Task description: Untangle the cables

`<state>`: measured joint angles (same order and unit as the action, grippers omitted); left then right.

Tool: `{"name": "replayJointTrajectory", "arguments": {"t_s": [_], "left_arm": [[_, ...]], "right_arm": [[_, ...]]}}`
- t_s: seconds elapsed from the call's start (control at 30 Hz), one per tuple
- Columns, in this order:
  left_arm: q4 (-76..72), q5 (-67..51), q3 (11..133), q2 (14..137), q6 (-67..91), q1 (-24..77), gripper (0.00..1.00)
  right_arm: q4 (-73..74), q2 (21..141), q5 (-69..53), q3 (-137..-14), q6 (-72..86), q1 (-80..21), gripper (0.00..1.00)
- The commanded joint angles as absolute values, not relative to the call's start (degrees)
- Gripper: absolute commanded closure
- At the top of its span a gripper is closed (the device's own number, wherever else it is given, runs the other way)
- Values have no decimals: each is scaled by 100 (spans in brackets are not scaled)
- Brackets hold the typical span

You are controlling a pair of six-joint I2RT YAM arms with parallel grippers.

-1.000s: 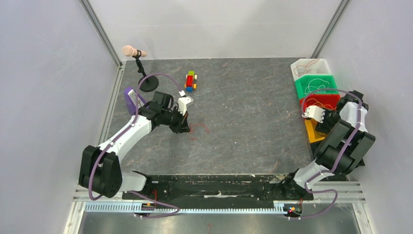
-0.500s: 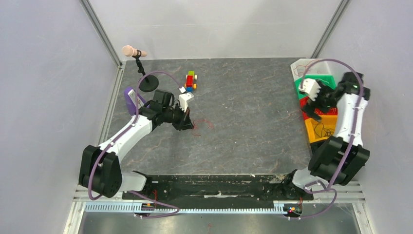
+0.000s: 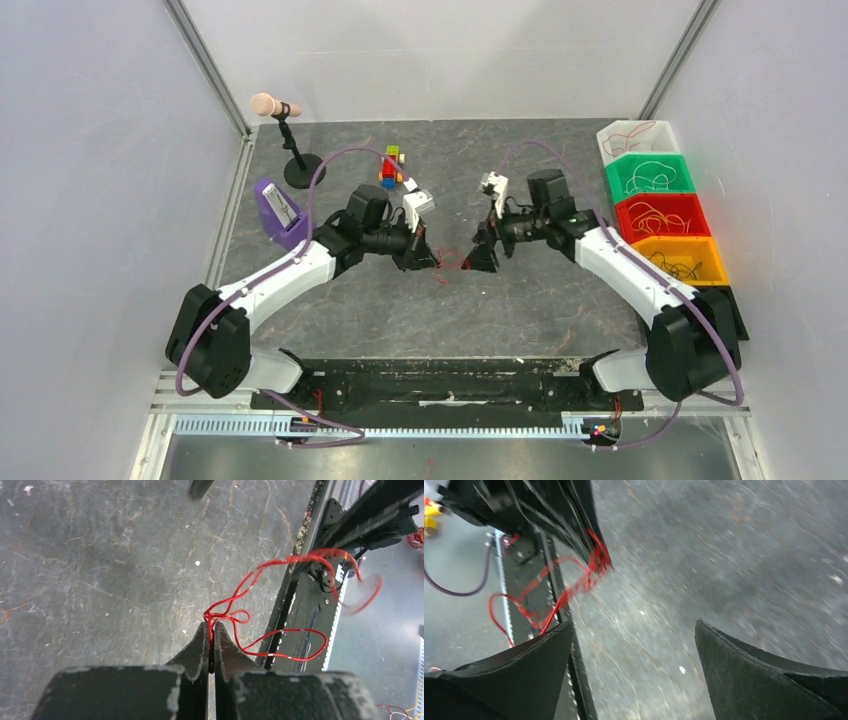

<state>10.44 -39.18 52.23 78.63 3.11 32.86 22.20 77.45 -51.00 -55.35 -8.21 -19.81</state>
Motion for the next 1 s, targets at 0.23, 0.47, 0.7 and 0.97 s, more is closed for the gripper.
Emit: {"name": "replayJointTrajectory", "arguments": {"t_s": [0.23,0.47,0.7,0.97], "left_arm": [[929,-3730,5448,7756,269,3492,98],[1300,-3358,5163,7409,-318,3408,98],[1336,-3272,5190,7509,-575,3419,98],[1420,-3413,5498,7536,-475,3420,98]], "right_arm": [[1144,8123,-4827,-5868,196,-2738,53],[3555,7818,-4868,-6438,-1430,-2084,16],[2632,7810,-5295,-6643,-44,-2311,5],[2226,8370,-4577,-6325,51,-3109,40]]}}
